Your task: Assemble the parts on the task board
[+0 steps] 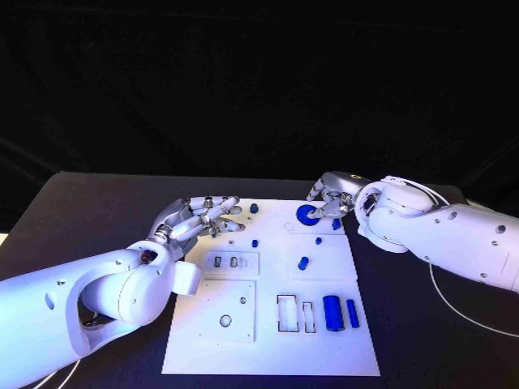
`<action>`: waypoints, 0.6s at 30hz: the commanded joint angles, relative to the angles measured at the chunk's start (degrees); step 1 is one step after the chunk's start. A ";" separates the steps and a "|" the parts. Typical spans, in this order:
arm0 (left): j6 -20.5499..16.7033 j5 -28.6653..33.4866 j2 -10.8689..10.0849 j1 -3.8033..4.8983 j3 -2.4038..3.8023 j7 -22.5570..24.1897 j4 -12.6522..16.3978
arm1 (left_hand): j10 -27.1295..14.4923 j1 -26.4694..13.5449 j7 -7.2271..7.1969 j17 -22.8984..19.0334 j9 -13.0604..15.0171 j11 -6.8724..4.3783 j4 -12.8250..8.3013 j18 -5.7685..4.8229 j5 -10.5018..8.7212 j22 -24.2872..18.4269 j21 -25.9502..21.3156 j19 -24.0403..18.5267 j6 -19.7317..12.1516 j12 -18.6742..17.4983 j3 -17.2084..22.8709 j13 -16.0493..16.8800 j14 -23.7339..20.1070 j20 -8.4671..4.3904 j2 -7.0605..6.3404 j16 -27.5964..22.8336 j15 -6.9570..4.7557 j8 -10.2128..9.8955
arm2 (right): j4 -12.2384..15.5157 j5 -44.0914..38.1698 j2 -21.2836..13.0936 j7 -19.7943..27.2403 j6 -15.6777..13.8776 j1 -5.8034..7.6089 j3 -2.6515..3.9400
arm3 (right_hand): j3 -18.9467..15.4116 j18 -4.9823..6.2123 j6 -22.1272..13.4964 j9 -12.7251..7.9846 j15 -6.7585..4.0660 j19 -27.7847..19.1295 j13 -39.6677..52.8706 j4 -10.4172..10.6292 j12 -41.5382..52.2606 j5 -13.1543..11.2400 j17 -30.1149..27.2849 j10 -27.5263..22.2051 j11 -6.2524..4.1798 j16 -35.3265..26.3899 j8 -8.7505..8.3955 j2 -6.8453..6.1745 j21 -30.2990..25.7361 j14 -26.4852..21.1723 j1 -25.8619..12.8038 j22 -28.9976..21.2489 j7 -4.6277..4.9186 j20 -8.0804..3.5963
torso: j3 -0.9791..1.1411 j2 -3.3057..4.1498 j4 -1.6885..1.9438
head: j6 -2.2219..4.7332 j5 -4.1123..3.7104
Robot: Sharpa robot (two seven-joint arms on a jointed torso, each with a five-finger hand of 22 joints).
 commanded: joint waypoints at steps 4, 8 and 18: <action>1.28 0.05 0.08 0.01 0.03 0.22 0.16 | -0.41 0.19 0.08 0.10 -0.05 -0.13 -0.31 0.69 0.17 -0.07 -0.37 -0.15 -0.34 -0.21 0.13 -0.07 -0.58 0.05 0.59 -0.41 0.00 -0.37 | -0.23 -1.93 0.20 -0.65 1.47 -0.27 -0.03 | 0.12 -0.41 0.66 0.17 0.45 0.27 0.27 -0.33 0.27 0.17 5.46 -0.02 -0.08 0.32 0.51 0.15 0.27 4.36 0.64 0.11 0.01 0.10 | 0.02 -0.02 -0.01 | -0.17 0.06; 1.30 0.05 0.09 0.01 0.03 0.23 0.12 | -0.43 0.25 0.08 0.14 -0.05 -0.13 -0.37 0.69 0.17 -0.07 -0.37 -0.16 -0.35 -0.21 0.17 -0.08 -0.60 0.05 0.62 -0.42 -0.01 -0.38 | -0.27 -2.02 0.30 -0.48 1.82 -0.36 -0.04 | 0.14 -0.41 0.91 0.23 0.44 0.26 0.42 -0.34 0.37 0.15 5.43 0.03 -0.10 0.31 0.72 0.23 0.30 4.34 0.70 0.15 -0.03 0.09 | 0.04 0.01 0.02 | -0.28 0.10; 1.23 0.05 0.06 0.01 0.03 0.30 0.08 | -0.43 0.25 0.08 0.14 -0.05 -0.13 -0.37 0.69 0.17 -0.07 -0.37 -0.16 -0.35 -0.21 0.17 -0.08 -0.60 0.05 0.62 -0.42 -0.01 -0.38 | -0.60 -2.06 0.59 -0.29 2.61 -0.65 -0.07 | 0.25 -0.42 1.35 0.35 0.38 0.26 0.56 -0.44 0.42 0.17 5.47 0.05 -0.18 0.34 1.08 0.38 0.37 4.33 0.95 0.26 -0.12 0.07 | 0.06 0.05 0.03 | -0.52 0.29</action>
